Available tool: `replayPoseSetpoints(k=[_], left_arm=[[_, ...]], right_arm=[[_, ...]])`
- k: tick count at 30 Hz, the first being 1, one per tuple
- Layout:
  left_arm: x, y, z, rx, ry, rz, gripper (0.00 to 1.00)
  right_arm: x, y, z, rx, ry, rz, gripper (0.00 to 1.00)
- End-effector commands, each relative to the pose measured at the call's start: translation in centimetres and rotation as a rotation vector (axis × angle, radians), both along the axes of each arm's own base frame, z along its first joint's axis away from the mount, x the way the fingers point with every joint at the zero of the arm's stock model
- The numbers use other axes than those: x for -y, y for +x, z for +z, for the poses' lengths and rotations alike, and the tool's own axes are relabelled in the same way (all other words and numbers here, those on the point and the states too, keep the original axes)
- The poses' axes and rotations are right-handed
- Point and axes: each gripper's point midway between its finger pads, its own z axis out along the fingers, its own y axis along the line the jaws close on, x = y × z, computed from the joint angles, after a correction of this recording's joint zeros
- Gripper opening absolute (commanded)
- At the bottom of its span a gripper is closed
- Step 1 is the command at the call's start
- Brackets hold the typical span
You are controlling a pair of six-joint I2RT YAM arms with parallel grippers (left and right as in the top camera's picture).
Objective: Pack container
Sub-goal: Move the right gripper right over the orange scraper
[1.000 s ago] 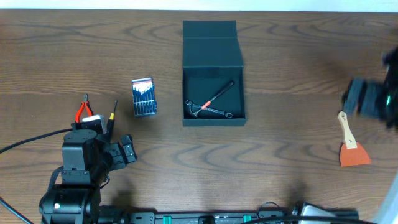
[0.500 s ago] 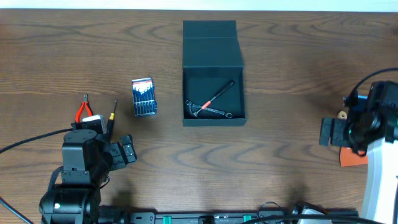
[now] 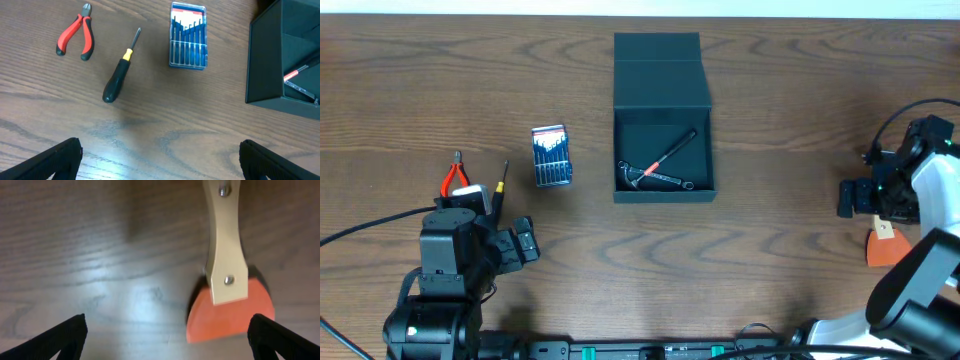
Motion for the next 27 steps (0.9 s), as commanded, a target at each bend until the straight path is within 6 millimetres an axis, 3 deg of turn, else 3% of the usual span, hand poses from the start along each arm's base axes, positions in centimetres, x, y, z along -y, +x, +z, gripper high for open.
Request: replayPoseSetpoints(k=[1, 8, 18, 27], left_arm=[[0.0, 0.1, 0.7, 0.014, -0.002, 0.007, 0.99], [0.0, 0.1, 0.7, 0.014, -0.002, 0.006, 0.98], [0.0, 0.1, 0.7, 0.015, -0.003, 0.007, 0.98], [0.0, 0.1, 0.7, 0.016, -0.003, 0.007, 0.99]], right_arm=[[0.3, 0.6, 0.1, 0.026, -0.005, 0.094, 0.96], [0.5, 2.2, 0.1, 0.086, -0.005, 0.254, 0.99], [4.1, 1.9, -1.7, 0.092, -0.027, 0.160, 0.99], [4.4, 2.0, -4.2, 0.064, 0.008, 0.147, 0.98]])
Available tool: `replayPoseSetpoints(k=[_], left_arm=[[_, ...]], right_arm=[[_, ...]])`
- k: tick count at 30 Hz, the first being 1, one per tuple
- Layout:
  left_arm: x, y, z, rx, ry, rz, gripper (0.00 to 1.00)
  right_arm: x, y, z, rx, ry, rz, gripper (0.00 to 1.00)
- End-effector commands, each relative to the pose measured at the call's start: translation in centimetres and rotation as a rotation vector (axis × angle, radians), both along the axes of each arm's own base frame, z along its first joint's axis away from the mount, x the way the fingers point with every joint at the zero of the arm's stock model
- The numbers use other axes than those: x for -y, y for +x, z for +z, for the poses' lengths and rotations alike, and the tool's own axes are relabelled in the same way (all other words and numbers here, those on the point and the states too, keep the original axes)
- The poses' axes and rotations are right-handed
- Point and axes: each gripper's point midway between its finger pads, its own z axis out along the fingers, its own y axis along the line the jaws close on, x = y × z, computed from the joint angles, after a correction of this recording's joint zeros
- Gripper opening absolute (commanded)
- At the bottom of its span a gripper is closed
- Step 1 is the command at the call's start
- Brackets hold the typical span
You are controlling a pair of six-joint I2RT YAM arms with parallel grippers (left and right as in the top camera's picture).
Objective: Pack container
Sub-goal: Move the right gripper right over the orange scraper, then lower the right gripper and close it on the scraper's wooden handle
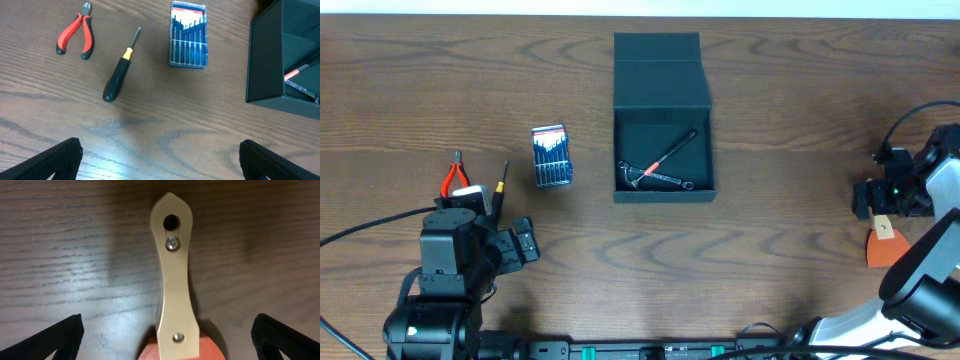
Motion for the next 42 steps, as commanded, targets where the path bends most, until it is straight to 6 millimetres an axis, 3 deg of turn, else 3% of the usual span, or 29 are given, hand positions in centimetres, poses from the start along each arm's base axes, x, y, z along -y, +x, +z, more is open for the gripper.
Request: replayPoseSetpoints(k=[1, 14, 22, 28, 33, 42], left_arm=[[0.0, 0.2, 0.7, 0.018, -0.003, 0.007, 0.99], [0.0, 0.2, 0.7, 0.018, -0.003, 0.007, 0.99], [0.0, 0.2, 0.7, 0.018, -0.003, 0.007, 0.99], [0.0, 0.2, 0.7, 0.018, -0.003, 0.007, 0.99], [0.0, 0.2, 0.7, 0.018, -0.003, 0.007, 0.99], [0.0, 0.2, 0.7, 0.017, -0.003, 0.007, 0.99]], right_arm=[[-0.3, 0.0, -1.2, -0.016, 0.031, 0.012, 0.98], [-0.4, 0.1, -3.6, -0.065, 0.067, -0.023, 0.98], [-0.5, 0.0, -4.6, -0.101, 0.092, -0.031, 0.94], [-0.5, 0.1, -4.7, -0.097, 0.089, -0.031, 0.82], [-0.5, 0.1, -4.7, -0.097, 0.090, -0.031, 0.62], [-0.7, -0.1, -4.7, -0.104, 0.100, -0.032, 0.48]])
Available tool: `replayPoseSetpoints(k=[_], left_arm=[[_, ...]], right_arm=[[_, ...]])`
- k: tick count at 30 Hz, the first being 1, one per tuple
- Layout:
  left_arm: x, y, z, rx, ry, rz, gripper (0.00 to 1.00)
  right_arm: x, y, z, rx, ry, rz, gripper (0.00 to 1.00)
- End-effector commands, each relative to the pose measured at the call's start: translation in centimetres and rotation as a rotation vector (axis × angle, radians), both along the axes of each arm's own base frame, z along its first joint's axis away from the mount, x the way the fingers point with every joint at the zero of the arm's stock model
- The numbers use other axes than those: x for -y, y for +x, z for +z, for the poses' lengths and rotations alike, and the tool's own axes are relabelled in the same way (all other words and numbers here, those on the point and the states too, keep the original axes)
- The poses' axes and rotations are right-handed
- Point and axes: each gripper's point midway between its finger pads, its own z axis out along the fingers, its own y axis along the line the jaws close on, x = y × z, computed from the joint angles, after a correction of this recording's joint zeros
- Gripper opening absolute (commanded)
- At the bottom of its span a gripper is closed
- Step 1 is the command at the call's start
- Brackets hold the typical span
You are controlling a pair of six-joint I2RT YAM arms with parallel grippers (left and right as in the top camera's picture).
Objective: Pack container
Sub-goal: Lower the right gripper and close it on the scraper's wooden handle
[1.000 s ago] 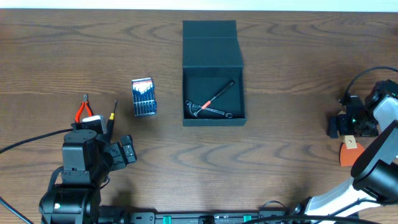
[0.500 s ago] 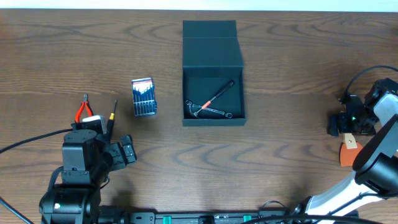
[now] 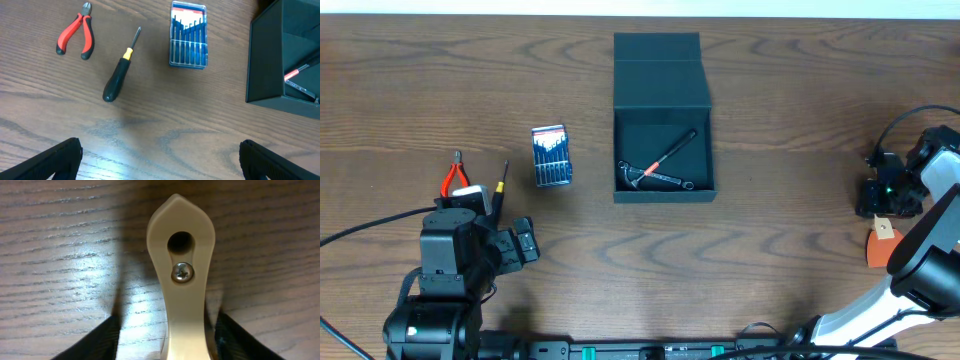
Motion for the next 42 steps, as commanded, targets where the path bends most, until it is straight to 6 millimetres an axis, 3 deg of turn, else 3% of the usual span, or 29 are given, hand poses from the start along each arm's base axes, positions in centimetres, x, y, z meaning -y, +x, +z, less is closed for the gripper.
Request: replayPoseSetpoints(k=[1, 7, 11, 22, 27, 42], left_arm=[[0.0, 0.2, 0.7, 0.017, -0.003, 0.007, 0.99], [0.0, 0.2, 0.7, 0.017, -0.003, 0.007, 0.99], [0.0, 0.2, 0.7, 0.017, -0.003, 0.007, 0.99], [0.0, 0.2, 0.7, 0.017, -0.003, 0.007, 0.98], [0.0, 0.2, 0.7, 0.017, -0.003, 0.007, 0.99], [0.0, 0.2, 0.7, 0.017, -0.003, 0.007, 0.99]], right_arm=[[-0.9, -0.3, -1.3, -0.027, 0.046, 0.003, 0.47], [-1.4, -0.1, -1.3, -0.014, 0.074, 0.003, 0.36], [-1.4, -0.2, -1.3, -0.019, 0.078, 0.002, 0.24], [-1.7, -0.5, -1.3, -0.031, 0.090, 0.002, 0.17], [-1.9, -0.5, -1.3, -0.031, 0.099, 0.002, 0.03], [-2.3, -0.2, -1.2, -0.014, 0.123, -0.022, 0.01]])
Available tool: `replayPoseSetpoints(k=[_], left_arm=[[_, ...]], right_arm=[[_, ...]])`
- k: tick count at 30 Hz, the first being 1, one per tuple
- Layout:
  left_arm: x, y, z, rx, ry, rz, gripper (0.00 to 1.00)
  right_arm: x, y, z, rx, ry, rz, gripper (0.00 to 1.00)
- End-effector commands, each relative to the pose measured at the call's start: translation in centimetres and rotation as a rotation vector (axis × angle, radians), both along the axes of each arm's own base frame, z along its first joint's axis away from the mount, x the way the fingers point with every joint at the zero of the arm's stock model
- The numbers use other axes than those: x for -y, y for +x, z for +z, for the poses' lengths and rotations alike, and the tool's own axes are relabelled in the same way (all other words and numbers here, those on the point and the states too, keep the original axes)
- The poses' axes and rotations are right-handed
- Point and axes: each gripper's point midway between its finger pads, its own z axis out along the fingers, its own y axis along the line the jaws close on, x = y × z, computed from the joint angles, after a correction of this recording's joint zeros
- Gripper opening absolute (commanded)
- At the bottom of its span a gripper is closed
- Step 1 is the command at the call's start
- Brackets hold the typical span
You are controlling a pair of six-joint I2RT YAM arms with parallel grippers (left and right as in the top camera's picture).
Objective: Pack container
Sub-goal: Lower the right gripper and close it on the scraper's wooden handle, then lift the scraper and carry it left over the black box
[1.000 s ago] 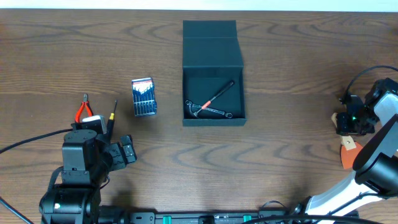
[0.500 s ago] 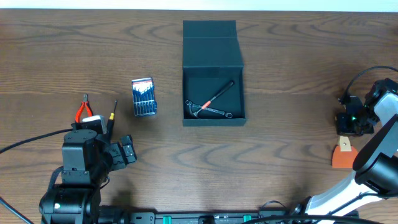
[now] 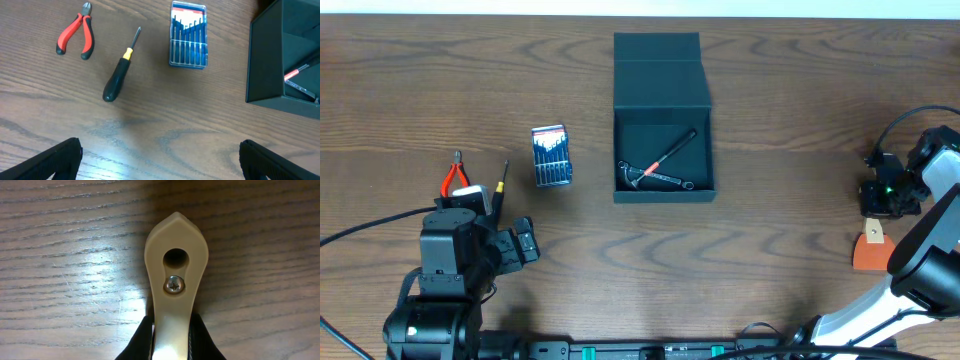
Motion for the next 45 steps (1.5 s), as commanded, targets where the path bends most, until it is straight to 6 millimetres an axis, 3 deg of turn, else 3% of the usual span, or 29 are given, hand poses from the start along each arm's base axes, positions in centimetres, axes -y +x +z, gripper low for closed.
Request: replayPoseSetpoints(k=[1, 8, 17, 22, 29, 33, 37, 42, 45], left_arm=[[0.0, 0.2, 0.7, 0.017, -0.003, 0.007, 0.99], [0.0, 0.2, 0.7, 0.017, -0.003, 0.007, 0.99], [0.0, 0.2, 0.7, 0.017, -0.003, 0.007, 0.99], [0.0, 0.1, 0.7, 0.017, -0.003, 0.007, 0.99], [0.0, -0.1, 0.5, 0.002, -0.003, 0.007, 0.99], [0.0, -0.4, 0.2, -0.013, -0.001, 0.007, 0.99], [0.0, -0.6, 0.1, -0.021, -0.001, 0.007, 0.98], [0.0, -0.6, 0.1, -0.021, -0.001, 0.007, 0.99], [0.0, -0.6, 0.1, -0.021, -0.001, 0.007, 0.99]], right_arm=[[-1.5, -0.1, -1.4, -0.010, 0.075, -0.028, 0.01], [-1.3, 1.0, -0.3, 0.020, 0.085, -0.134, 0.01], [-1.9, 3.3, 3.3, 0.037, 0.104, -0.157, 0.01], [-3.5, 5.3, 6.2, 0.045, 0.103, -0.106, 0.01], [-7.5, 9.1, 10.8, 0.097, 0.082, 0.025, 0.01], [-10.4, 11.1, 13.5, 0.142, 0.070, 0.104, 0.01], [-14.9, 12.9, 17.0, 0.196, 0.052, 0.215, 0.01], [-22.7, 14.1, 21.9, 0.291, 0.053, 0.392, 0.01], [-28.8, 13.6, 24.6, 0.354, 0.070, 0.528, 0.01]])
